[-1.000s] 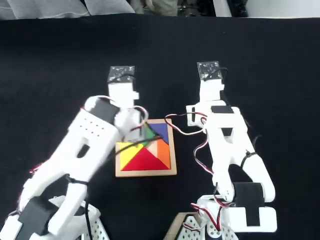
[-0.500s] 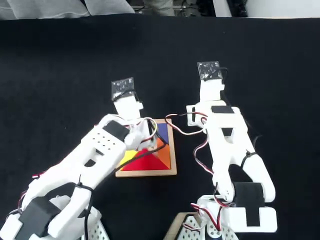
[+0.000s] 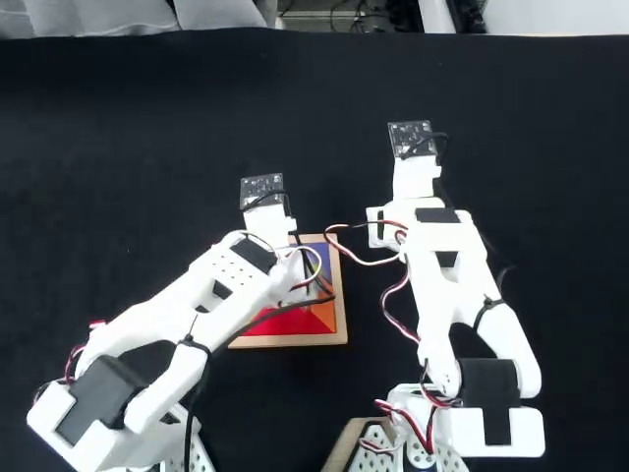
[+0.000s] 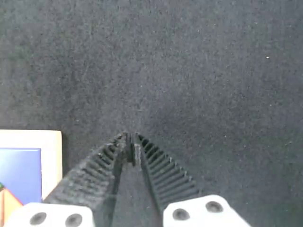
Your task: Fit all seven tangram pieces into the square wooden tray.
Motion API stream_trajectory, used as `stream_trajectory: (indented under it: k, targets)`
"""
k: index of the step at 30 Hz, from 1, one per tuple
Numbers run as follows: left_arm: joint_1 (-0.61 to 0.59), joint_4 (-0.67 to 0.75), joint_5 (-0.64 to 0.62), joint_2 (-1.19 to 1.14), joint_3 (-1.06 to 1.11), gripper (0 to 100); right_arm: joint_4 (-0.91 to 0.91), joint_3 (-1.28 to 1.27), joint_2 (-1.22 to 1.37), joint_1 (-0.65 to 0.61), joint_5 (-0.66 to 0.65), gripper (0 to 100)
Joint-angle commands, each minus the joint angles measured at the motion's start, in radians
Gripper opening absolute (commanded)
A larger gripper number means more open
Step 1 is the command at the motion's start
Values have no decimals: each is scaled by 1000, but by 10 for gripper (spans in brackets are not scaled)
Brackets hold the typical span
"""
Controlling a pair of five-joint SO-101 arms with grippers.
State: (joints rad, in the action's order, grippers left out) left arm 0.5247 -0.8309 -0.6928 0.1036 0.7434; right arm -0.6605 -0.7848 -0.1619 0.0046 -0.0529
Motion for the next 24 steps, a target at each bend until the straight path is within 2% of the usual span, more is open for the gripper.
stream_trajectory:
  k: [1, 9, 13, 16, 21, 24]
  targets:
    - [5, 9, -6, 0, -58, 302, 2, 77, -45, 11, 3, 11]
    - [-33, -26, 17, 55, -67, 302, 2, 77, -45, 11, 2, 11]
    - [-185, -190, 129, 236, -160, 302, 2, 77, -45, 12, 2, 11]
    - [-294, -249, 213, 371, -193, 302, 2, 77, -45, 9, 2, 11]
    - [-460, -249, 463, 517, -205, 302, 2, 77, -45, 9, 2, 11]
    - [-607, -163, 614, 551, -234, 292, 2, 77, -45, 9, 3, 11]
